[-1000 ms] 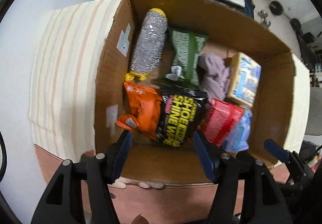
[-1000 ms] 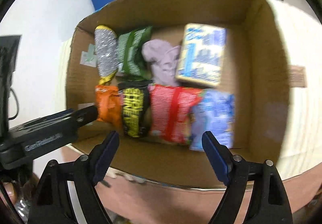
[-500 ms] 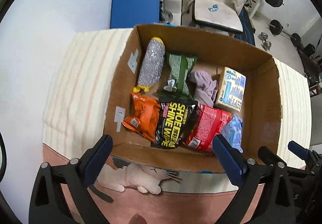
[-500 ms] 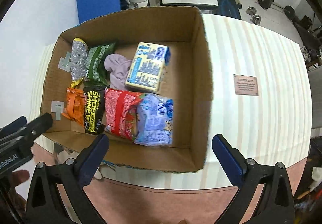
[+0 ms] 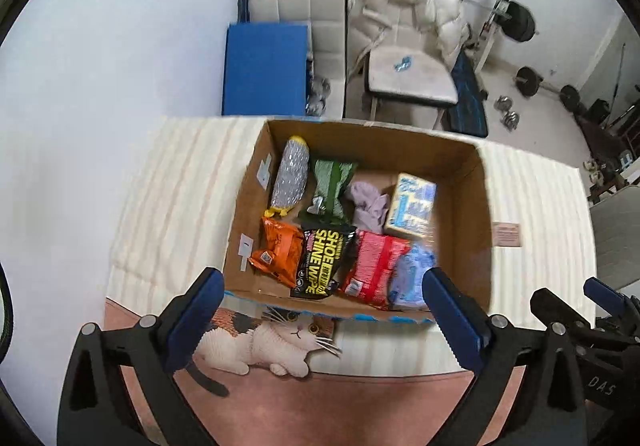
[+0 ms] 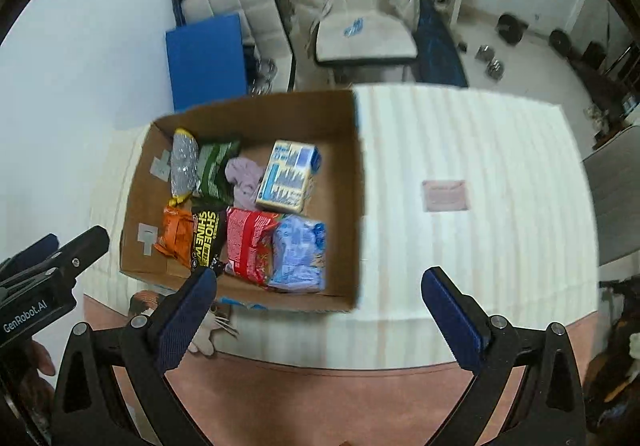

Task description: Organize soft objects

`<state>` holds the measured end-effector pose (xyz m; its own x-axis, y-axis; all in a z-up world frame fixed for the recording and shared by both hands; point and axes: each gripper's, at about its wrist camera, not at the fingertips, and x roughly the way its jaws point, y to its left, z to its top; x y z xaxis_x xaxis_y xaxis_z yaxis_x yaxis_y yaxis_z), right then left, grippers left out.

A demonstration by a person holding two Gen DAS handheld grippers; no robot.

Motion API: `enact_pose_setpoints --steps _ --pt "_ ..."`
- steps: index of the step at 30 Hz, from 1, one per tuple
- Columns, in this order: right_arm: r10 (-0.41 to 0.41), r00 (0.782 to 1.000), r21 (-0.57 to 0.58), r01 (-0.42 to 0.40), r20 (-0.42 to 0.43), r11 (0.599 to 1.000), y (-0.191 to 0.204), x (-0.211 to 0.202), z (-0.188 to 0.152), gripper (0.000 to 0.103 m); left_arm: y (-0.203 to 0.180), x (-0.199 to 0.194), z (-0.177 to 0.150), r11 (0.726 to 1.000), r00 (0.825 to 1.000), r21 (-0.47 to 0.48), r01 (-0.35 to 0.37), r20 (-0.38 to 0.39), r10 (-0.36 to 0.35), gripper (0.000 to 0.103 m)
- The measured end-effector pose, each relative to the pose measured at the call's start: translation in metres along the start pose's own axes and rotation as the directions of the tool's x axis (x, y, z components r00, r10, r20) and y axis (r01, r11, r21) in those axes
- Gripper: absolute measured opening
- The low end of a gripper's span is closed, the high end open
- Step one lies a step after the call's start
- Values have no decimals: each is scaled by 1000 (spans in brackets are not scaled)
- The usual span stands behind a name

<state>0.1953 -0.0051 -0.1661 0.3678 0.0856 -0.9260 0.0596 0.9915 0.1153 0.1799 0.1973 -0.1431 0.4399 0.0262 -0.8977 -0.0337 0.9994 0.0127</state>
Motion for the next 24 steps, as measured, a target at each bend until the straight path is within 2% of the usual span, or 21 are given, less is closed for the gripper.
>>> enact_pose_setpoints --steps 6,13,20,24 --pt "0 998 -3 0 62 1000 -8 -66 -14 103 -8 -58 -14 1000 998 14 24 64 -24 102" --pt "15 992 -33 -11 122 999 -5 -133 -33 103 -12 -101 -27 999 996 18 51 72 -52 102" --pt "61 991 -77 -53 115 996 2 -169 -54 103 -10 -138 -39 994 990 -9 106 93 -104 102" --pt "48 991 -104 -35 124 994 4 -184 -62 103 -12 -156 -45 994 987 3 105 118 -105 102"
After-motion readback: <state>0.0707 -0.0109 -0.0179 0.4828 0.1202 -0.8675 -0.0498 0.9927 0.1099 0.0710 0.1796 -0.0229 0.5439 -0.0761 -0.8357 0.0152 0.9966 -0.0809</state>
